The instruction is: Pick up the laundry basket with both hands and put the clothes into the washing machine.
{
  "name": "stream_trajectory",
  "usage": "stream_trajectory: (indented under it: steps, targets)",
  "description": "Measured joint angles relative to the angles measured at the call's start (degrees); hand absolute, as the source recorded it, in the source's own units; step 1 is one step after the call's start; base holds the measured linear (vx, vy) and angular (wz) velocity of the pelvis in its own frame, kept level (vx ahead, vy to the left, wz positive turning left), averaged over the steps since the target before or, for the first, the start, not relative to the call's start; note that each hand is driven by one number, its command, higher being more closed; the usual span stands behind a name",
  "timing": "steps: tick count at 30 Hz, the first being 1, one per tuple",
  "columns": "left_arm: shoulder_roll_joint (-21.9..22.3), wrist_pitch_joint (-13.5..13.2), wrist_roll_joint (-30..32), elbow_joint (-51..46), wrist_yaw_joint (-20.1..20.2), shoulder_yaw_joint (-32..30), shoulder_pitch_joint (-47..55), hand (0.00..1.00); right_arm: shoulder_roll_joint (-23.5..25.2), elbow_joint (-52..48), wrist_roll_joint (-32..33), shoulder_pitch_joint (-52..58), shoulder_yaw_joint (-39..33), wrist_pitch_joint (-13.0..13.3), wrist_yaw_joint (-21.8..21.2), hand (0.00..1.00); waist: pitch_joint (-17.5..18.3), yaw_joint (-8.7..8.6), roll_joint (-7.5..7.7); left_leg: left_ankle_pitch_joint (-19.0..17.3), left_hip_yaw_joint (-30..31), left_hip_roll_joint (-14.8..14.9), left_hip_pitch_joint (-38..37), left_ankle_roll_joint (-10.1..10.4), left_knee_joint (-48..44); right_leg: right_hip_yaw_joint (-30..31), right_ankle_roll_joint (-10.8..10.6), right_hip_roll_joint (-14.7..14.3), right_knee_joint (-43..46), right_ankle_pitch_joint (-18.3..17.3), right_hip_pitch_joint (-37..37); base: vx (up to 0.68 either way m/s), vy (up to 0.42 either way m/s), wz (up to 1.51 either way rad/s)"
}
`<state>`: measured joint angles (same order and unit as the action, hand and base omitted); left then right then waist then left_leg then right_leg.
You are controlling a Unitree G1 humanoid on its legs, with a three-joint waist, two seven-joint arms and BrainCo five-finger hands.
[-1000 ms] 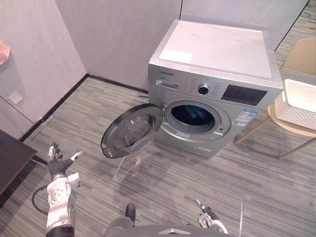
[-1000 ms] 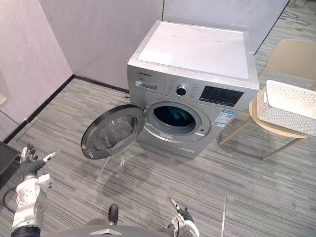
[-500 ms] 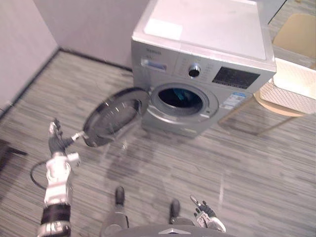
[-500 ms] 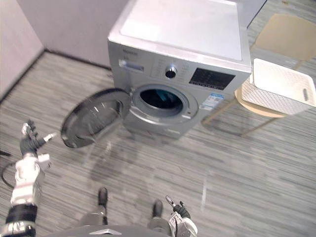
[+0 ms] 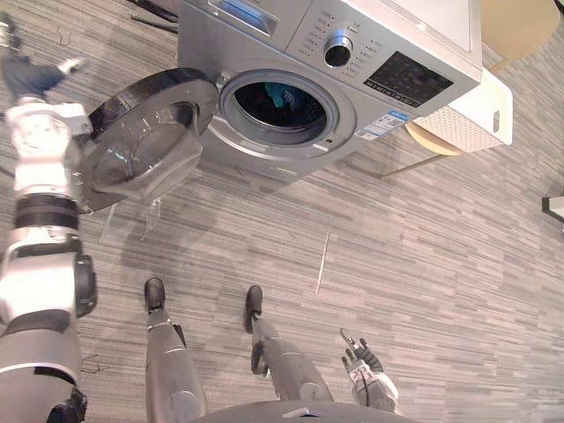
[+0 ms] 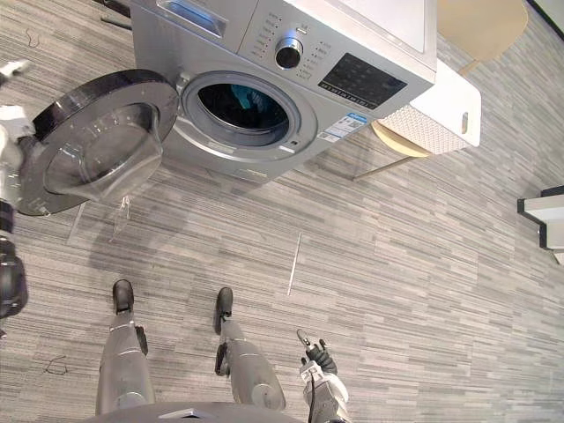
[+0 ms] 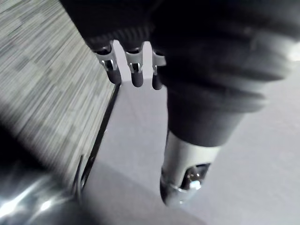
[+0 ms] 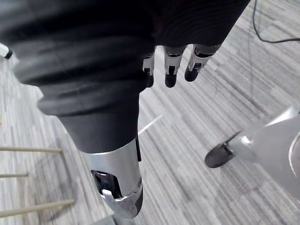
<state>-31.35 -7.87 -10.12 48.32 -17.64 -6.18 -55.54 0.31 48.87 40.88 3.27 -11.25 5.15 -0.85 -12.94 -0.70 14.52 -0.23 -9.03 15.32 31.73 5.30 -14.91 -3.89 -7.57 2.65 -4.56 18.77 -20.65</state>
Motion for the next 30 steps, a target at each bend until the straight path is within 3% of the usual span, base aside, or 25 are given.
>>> stream_trajectory:
  steps: [3,6,8,9,11,12,14,15,17,20,22,25,30]
  targets:
    - [6.1,-1.3,1.6,-7.4,-0.8,1.2,6.9,0.00,0.2,-2.9,0.4,0.2,1.6,0.8,0.0,0.00,-1.2,0.66,-1.77,-0.7,1.3,-0.1,0.3,0.1,-1.0,-0.2,0.0,0.0,0.0,-0.1,0.9,-0.06,0.074,0.12]
    - [13.8,-2.8,2.0,-14.9,-0.9,9.6,16.2,0.00,0.7,-5.5,0.4,0.2,1.8,1.0,0.0,0.00,-1.0,2.63,-2.98,-1.0,1.3,-1.1,-0.4,-0.1,-0.9,-0.6,-0.8,1.0,0.0,-1.1,2.0,-0.02,0.073,0.22]
    - [20.7,-2.8,1.9,-13.1,0.6,22.0,21.8,0.00,1.2,-6.0,1.7,0.1,1.9,1.4,0.0,0.00,-0.5,2.75,-3.10,-1.1,1.3,-3.2,-2.2,-0.3,-0.6,-1.8,-0.8,3.0,0.4,-5.1,4.6,0.01,0.050,0.44]
    - [22.2,-3.5,2.4,-12.1,0.3,24.4,23.3,0.00,1.4,-6.1,1.7,0.2,2.1,1.5,0.1,0.00,-0.3,2.63,-2.90,-1.1,1.2,-3.9,-2.8,-0.3,-0.4,-1.7,-1.0,3.7,0.8,-6.5,4.8,0.00,0.012,0.31]
    - [24.6,-2.4,2.5,-9.3,3.1,35.7,25.6,0.00,1.4,-5.3,2.2,0.3,2.7,1.9,0.1,0.00,1.3,2.22,-2.88,-1.0,0.1,-5.9,-3.5,-0.4,0.3,-1.6,-1.1,5.9,2.3,-11.5,4.6,-0.01,-0.038,0.12]
    - [25.4,-0.5,2.4,-7.8,6.4,43.9,26.5,0.00,1.2,-4.7,2.2,0.1,3.3,1.9,0.2,0.00,1.7,1.91,-3.78,-0.9,-0.5,-6.1,-4.5,-0.3,1.2,-1.4,-1.1,6.1,3.0,-12.2,4.4,0.00,-0.055,-0.05]
    - [27.0,1.0,1.9,-7.4,10.2,53.2,28.8,0.00,1.3,-3.5,2.2,0.2,3.4,1.9,0.2,0.00,2.5,0.04,-4.84,0.1,-0.9,-6.5,-6.2,-0.3,3.2,-1.2,-1.3,6.4,3.8,-13.0,4.7,0.02,-0.044,-0.11]
    - [29.9,1.7,1.2,-8.4,13.8,59.8,30.9,0.00,1.1,-2.3,2.3,0.6,2.9,1.9,0.2,0.00,3.3,-1.43,-5.42,1.0,-1.9,-6.9,-8.2,-0.3,5.3,-0.6,-1.4,6.7,4.2,-13.5,4.9,0.05,-0.046,-0.14]
    - [31.8,1.8,-1.0,-12.6,16.4,63.0,31.7,0.00,1.1,-1.6,2.3,1.6,0.8,1.9,0.2,0.00,3.6,-2.31,-5.91,2.4,-2.4,-7.4,-10.6,-0.2,7.7,0.0,-1.5,7.0,4.1,-13.6,5.7,0.08,-0.046,-0.13]
    - [32.5,0.4,-4.9,-21.8,18.8,63.0,30.9,0.00,-0.6,1.0,2.7,4.7,-5.0,2.0,0.5,0.00,5.8,-3.26,-8.22,4.5,-2.5,-8.3,-14.8,-0.3,12.3,-0.6,-1.8,7.1,4.0,-13.9,8.0,0.07,-0.034,0.05]
    - [31.7,-0.4,-5.6,-24.0,19.3,60.0,30.8,0.00,-2.2,2.1,2.6,5.9,-7.8,1.9,1.1,0.00,7.3,-3.68,-10.46,5.5,-2.1,-8.7,-17.5,-0.3,14.8,-1.8,-2.0,7.2,3.9,-14.1,10.0,0.04,-0.007,0.16]
    - [28.7,-0.2,-6.0,-24.0,19.2,55.6,32.1,0.00,-2.2,2.5,2.0,5.8,-8.5,1.8,1.1,0.00,8.9,-4.33,-11.98,7.4,-2.0,-9.4,-20.0,-0.4,18.4,-2.7,-1.7,7.6,3.8,-15.0,11.1,-0.02,0.003,0.09]
    - [26.3,0.7,-5.9,-21.1,19.4,49.3,37.7,0.00,-1.1,6.3,1.4,5.7,-10.4,-0.4,1.1,0.00,9.8,-4.58,-12.40,8.2,-1.4,-9.7,-22.1,-0.4,19.8,-4.4,-1.5,7.9,3.4,-15.6,13.9,-0.04,0.019,0.16]
